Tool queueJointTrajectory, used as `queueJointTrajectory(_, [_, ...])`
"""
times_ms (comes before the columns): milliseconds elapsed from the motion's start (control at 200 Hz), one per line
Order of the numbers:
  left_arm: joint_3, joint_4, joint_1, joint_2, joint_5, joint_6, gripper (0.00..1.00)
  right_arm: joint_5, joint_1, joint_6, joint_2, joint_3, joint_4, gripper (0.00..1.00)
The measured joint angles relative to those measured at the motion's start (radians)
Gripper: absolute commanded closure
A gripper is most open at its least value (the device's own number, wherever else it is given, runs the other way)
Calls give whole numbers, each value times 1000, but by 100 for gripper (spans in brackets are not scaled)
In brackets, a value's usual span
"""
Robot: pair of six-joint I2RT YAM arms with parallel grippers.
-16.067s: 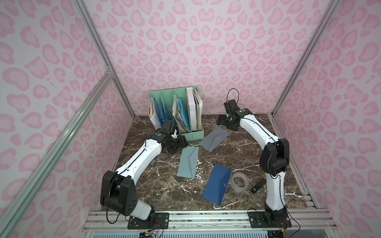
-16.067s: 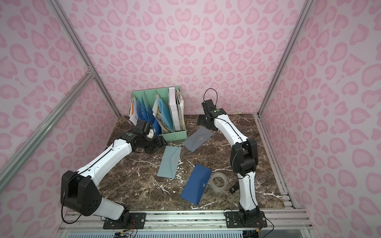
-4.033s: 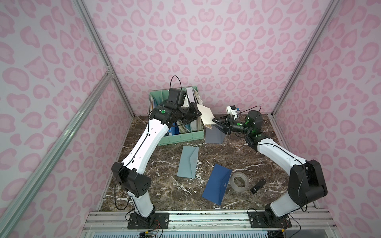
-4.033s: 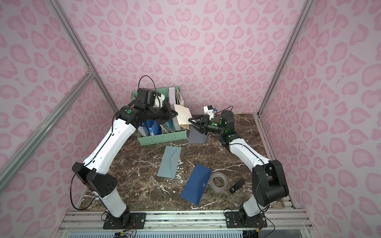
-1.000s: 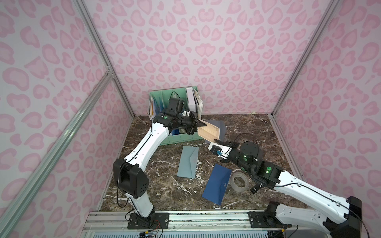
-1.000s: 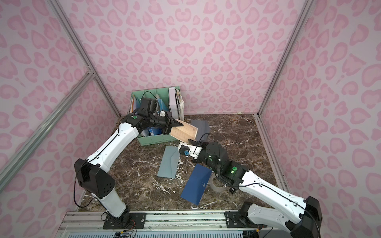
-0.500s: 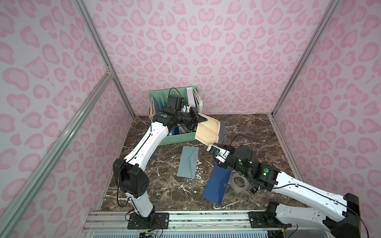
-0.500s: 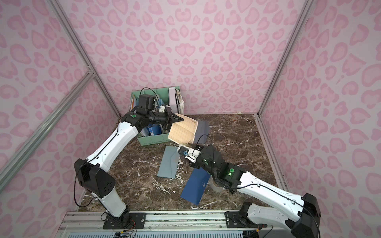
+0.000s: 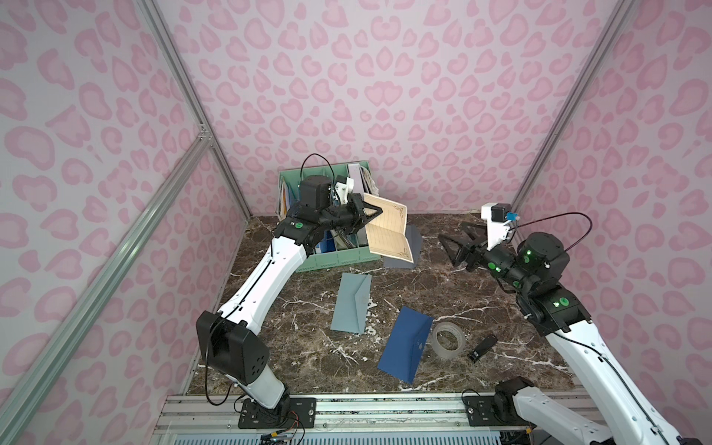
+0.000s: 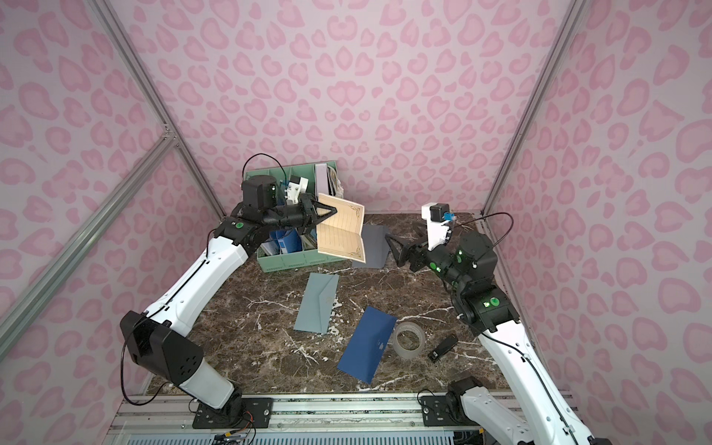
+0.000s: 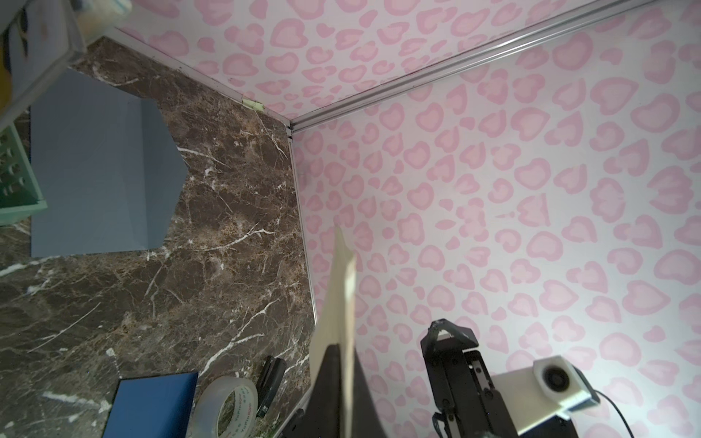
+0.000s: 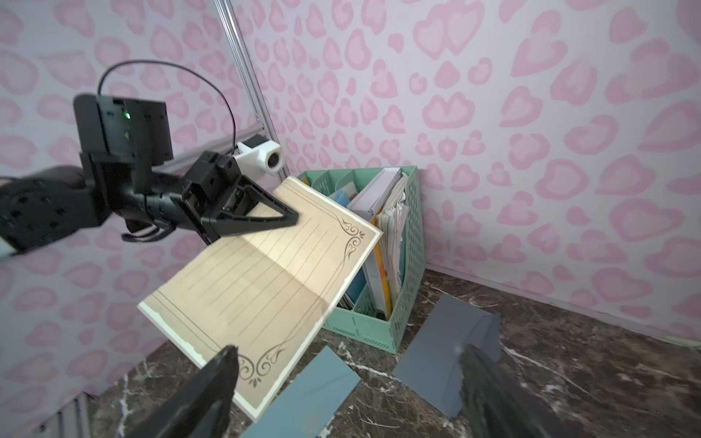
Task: Take the letter paper out of the envelope
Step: Unfold the letter paper.
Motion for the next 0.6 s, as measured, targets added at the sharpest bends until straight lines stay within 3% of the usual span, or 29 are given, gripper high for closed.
queueJointTrajectory(140, [-15,104,-3,0,20,8,100,-244,-66,246,148,26,120,20])
queueJointTrajectory(235, [-13,166,-12,8,47,-4,100,-360,-73,356,235,46,127,21])
queueJointTrajectory(600, [13,329,-65,46,133,-93,100,-522,-69,599,366,57,372,23])
